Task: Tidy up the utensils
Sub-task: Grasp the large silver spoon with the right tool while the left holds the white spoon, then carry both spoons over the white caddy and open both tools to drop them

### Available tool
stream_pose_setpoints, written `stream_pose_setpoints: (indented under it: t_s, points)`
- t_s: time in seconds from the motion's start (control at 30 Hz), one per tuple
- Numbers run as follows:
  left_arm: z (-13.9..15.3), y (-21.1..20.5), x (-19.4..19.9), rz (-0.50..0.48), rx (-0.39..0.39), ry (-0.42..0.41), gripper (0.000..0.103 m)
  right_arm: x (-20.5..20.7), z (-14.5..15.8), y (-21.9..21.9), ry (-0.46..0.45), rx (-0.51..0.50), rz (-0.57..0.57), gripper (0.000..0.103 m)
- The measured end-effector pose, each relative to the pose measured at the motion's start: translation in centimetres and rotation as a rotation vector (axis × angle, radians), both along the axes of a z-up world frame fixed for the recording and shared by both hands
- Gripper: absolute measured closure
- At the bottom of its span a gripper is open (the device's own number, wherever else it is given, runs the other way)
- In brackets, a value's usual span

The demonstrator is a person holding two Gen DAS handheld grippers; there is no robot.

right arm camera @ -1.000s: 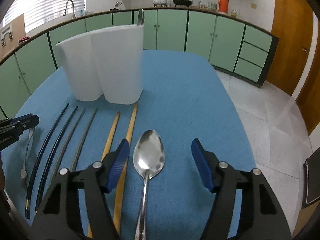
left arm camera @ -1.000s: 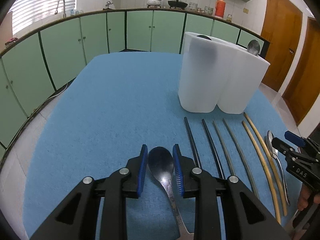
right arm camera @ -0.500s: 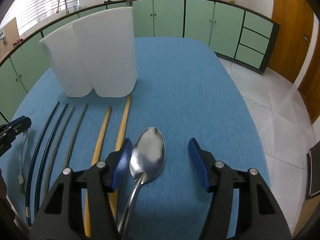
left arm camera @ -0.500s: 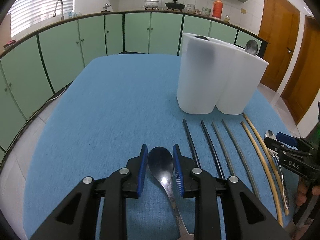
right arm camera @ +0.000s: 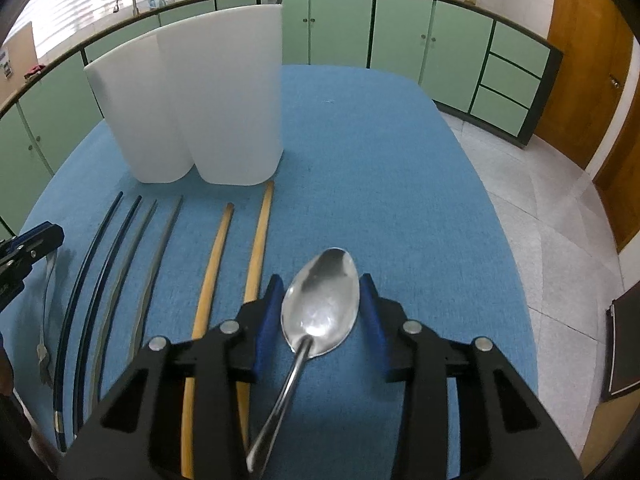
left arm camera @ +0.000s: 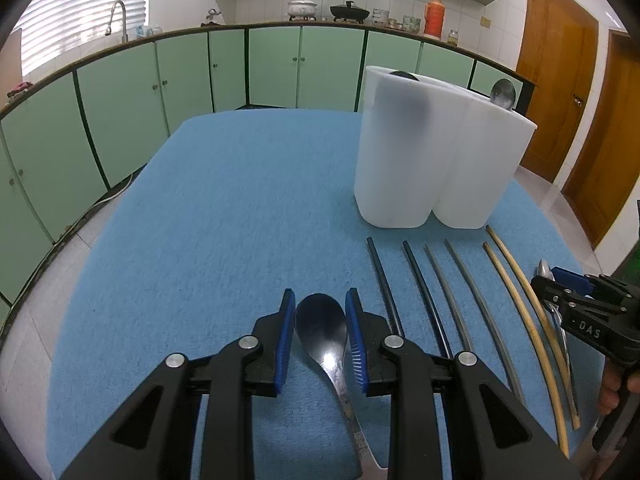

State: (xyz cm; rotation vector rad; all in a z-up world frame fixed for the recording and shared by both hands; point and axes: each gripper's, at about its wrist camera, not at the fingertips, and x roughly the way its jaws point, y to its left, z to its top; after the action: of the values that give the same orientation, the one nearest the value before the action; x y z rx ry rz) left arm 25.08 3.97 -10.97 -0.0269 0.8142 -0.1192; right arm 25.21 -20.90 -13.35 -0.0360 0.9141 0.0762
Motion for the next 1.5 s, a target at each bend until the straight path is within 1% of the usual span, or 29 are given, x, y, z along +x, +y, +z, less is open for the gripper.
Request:
stream_pose_setpoints:
  t_s: [0.1, 0.23, 0.4, 0.6, 0.73, 0.9, 1.1, 1.4, 1.5]
  points:
    - [0.2, 0.1, -0.1, 0.0, -0.003, -0.006, 0.077, -0.4, 0.5, -0.5, -0.029, 0.021, 0.01, 0.066]
    - [0.8, 0.2, -0.2, 0.002, -0.015, -0.028, 0.078, -1.7, 2.0, -0.8, -0.129, 0.031, 0.036, 0.066]
    - [1.7, 0.3, -0.8, -0.001, -0.038, -0.082, 0.078, -3.3, 3.9, -1.0, -0.241, 0.061, 0.062, 0.066]
    - [3.0, 0.3, -1.6, -0.013, -0.043, -0.155, 0.078, -4.6, 6.0, -1.6, -0.343, 0.081, 0.067, 0.066]
    - [4.2, 0.2, -1.9, -0.009, -0.035, -0.205, 0.078, -4.9, 7.6, -1.9, -0.413, 0.087, 0.05, 0.066]
    - [6.0, 0.4, -1.9, -0.004, -0.042, -0.261, 0.078, -4.9, 10.1, -2.2, -0.544, 0.08, 0.029, 0.066]
    - [8.5, 0.7, -1.1, 0.007, -0.058, -0.347, 0.078, -3.1, 12.5, -1.8, -0.674, 0.045, 0.026, 0.066]
    - [10.2, 1.6, -0.1, 0.031, -0.103, -0.401, 0.079, -1.3, 14.3, -1.1, -0.716, 0.048, 0.069, 0.066]
    - [11.4, 1.5, -0.1, 0.029, -0.111, -0.427, 0.079, -1.0, 14.7, -0.7, -0.727, 0.046, 0.082, 0.066]
